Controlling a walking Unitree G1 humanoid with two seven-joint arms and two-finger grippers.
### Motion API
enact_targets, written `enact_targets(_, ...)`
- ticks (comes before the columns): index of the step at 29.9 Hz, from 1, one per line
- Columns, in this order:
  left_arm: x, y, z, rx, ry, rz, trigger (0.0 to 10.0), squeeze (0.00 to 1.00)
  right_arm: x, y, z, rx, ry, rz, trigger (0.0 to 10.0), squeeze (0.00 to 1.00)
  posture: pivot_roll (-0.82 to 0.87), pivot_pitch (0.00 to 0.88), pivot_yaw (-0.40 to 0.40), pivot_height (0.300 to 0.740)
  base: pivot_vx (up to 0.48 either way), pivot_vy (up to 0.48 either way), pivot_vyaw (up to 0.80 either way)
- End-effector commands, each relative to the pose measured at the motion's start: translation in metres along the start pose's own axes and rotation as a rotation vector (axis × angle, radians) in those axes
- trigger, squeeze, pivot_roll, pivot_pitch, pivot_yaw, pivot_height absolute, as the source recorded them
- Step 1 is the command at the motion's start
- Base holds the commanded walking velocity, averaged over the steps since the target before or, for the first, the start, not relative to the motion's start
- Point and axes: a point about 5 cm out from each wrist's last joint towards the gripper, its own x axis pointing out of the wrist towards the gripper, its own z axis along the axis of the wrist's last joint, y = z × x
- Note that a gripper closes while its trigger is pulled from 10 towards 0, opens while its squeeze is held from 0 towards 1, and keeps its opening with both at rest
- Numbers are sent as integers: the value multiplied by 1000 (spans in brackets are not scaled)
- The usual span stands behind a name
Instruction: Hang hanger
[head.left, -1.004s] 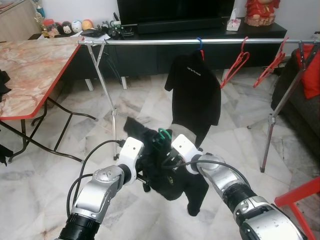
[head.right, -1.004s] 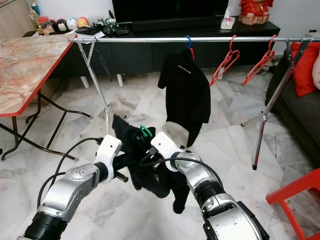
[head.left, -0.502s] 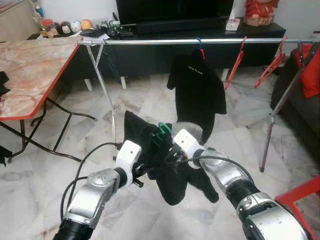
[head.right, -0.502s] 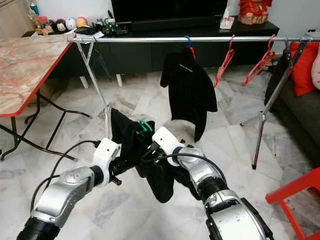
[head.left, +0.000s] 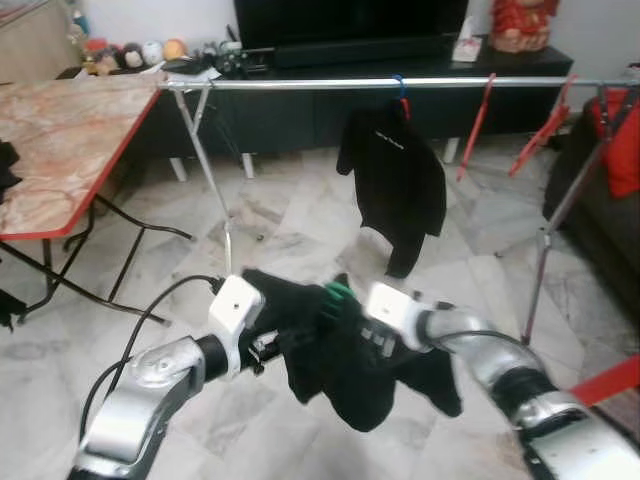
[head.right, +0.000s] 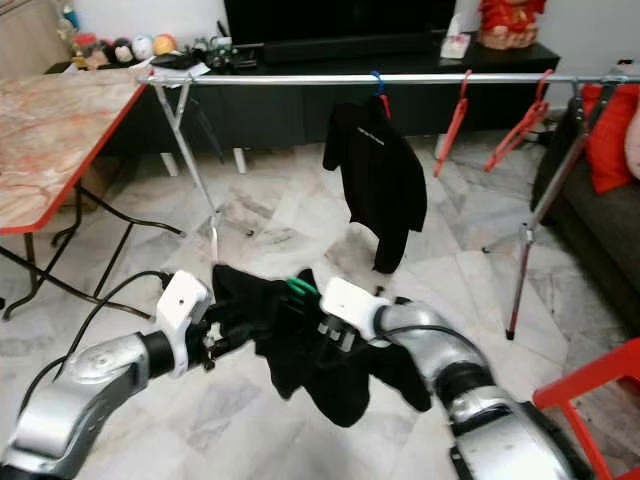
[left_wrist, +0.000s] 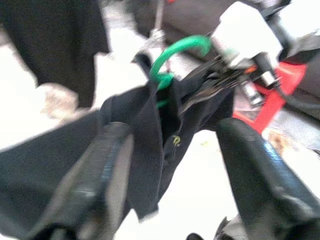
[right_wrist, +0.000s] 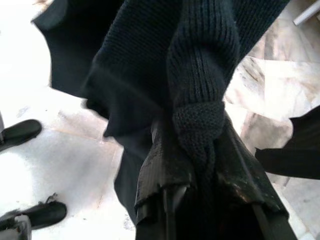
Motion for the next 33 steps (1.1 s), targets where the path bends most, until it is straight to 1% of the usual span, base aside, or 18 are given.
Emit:
enact_targets(1, 0, -5, 8, 27, -23, -56, 10000, 1000, 3, 2, 10, -37, -47, 27, 0, 0, -119, 0, 59, 740, 0, 0, 0)
enact_targets(3, -3, -5, 5, 85, 37, -105, 10000, 1000, 2, 6, 10, -54, -73, 75, 0, 0, -119, 0, 60, 740, 0, 0, 0)
enact_targets(7, -6, -4, 3, 117, 70, -129, 10000, 1000, 1, 7, 12, -75, -97, 103, 0, 0, -122, 0, 66, 740, 0, 0, 0)
enact_targets(8, -6, -3, 2, 131, 82, -138, 10000, 1000, 0, 8, 13, -86, -108, 114, 0, 0, -122, 0, 66, 740, 0, 0, 0)
enact_targets(10, -6, -1, 1, 172, 99, -121, 10000, 1000, 0, 8, 14, -101, -117, 130, 0, 0, -124, 0, 69, 740, 0, 0, 0)
enact_targets(11, -5, 3, -2, 210, 122, -103, 10000, 514, -1, 8, 15, -107, -126, 145, 0, 0, -125, 0, 70, 740, 0, 0, 0)
enact_targets(12, -4, 9, -5, 247, 142, -60, 10000, 0, -3, 8, 16, -117, -131, 155, 0, 0, -125, 0, 70, 740, 0, 0, 0)
enact_targets(15, -3, 15, -5, 266, 129, -17, 10000, 0, -4, 8, 16, -140, -135, 173, 0, 0, -125, 0, 70, 740, 0, 0, 0)
enact_targets(19, -4, 17, -6, 261, 117, -9, 10000, 0, -6, 8, 17, -148, -147, 188, 0, 0, -128, 0, 73, 740, 0, 0, 0)
enact_targets(21, -5, 19, -12, 274, 150, -16, 10000, 0, -9, 7, 21, -170, -176, 218, 0, 0, -131, 0, 77, 740, 0, 0, 0)
enact_targets(26, -4, 21, -17, 272, 149, -22, 10000, 0, -11, 6, 25, -190, -197, 234, 0, 0, -131, 0, 77, 740, 0, 0, 0)
enact_targets(28, -2, 20, -23, 245, 159, -41, 10000, 0, -11, 7, 30, -211, -221, 250, 0, 0, -136, 0, 80, 740, 0, 0, 0)
enact_targets(32, -2, 21, -23, 247, 157, -42, 10000, 0, -12, 7, 30, -211, -223, 253, 0, 0, -136, 0, 80, 740, 0, 0, 0)
enact_targets(33, -1, 21, -24, 248, 162, -55, 10000, 0, -13, 8, 34, -229, -240, 274, 0, 0, -147, 0, 83, 740, 0, 0, 0)
